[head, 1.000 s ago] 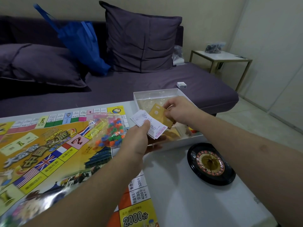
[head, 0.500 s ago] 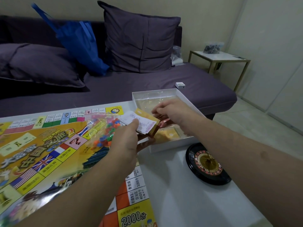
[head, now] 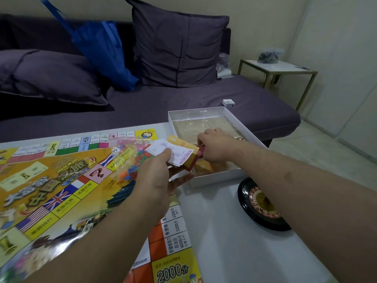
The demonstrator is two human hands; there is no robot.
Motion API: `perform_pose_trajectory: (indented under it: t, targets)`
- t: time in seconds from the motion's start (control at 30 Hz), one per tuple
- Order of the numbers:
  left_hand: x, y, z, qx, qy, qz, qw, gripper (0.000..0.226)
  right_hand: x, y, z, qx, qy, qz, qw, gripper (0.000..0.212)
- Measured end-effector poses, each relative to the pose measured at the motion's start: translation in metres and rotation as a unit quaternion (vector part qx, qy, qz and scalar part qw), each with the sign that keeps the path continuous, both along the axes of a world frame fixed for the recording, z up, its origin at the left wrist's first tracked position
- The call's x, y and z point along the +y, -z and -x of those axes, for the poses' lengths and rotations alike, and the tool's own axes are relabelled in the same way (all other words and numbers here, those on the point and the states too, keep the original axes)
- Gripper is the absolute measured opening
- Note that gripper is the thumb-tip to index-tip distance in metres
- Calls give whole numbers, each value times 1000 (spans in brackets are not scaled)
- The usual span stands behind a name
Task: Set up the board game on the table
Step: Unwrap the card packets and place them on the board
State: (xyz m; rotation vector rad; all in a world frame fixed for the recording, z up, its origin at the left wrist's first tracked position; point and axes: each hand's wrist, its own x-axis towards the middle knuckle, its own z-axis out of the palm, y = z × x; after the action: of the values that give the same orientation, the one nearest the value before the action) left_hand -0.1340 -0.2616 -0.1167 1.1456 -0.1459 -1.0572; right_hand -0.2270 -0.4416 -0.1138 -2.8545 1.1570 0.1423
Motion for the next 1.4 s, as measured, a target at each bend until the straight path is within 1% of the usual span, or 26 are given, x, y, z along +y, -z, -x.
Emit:
perform_pose_trajectory:
  t: [0.17, 0.37, 0.43, 0.53, 0.57, 0.67, 0.73, 0.8, 0.87, 0.93, 1.0, 1.07, 1.13, 1.27, 1.33, 1.4]
  targets:
    - [2, 2, -1, 8, 6, 1, 1000, 28, -3, -4, -1, 2, -1, -24, 1000, 33]
    - [4, 1, -3, 11, 1, -10, 1000, 27, 0, -4, -1, -5, 0, -22, 1000, 28]
    - [4, 0, -4, 10, -1, -11, 1000, 28, 1, -4, -1, -16, -3, -22, 1000, 32]
    - [5, -1, -4, 6, 0, -12, 1000, 30, 2, -8, -1, -17, -2, -57, 998, 46]
    - [5, -1, -4, 6, 0, -12, 1000, 30, 3, -11, -1, -10, 0, -70, 997, 47]
    - [5, -1, -5, 3, 0, -14, 1000, 30, 5, -22, -1, 20, -4, -101, 995, 39]
    - [5, -1, -5, -1, -1, -16, 1000, 29, 7, -25, -2, 35, -4, -86, 996, 37]
    - [4, 0, -4, -5, 0, -16, 1000, 26, 4, -21, -1, 28, 16, -73, 997, 38]
    - [3, 0, -3, -9, 3, -16, 1000, 25, 0, -16, -1, 29, 16, -57, 998, 39]
    - [2, 1, -3, -9, 3, -16, 1000, 24, -2, -16, -2, 28, 11, -61, 998, 35]
    - [2, 1, -3, -8, 4, -16, 1000, 23, -3, -18, -4, 19, 11, -73, 997, 33]
    - [2, 2, -3, -9, 5, -12, 1000, 24, -4, -18, -4, -1, 20, -91, 996, 37]
    - [2, 2, -4, -14, 4, -10, 1000, 22, -3, -17, -2, -25, 28, -110, 993, 40]
    - [3, 3, -6, -18, 6, -11, 1000, 18, 1, -14, 3, -85, 38, -150, 984, 39]
    - [4, 4, -5, -20, 8, -13, 1000, 20, 3, -12, 5, -99, 35, -150, 983, 40]
    - [6, 4, -5, -22, 6, -12, 1000, 20, 3, -13, 6, -108, 32, -125, 986, 27]
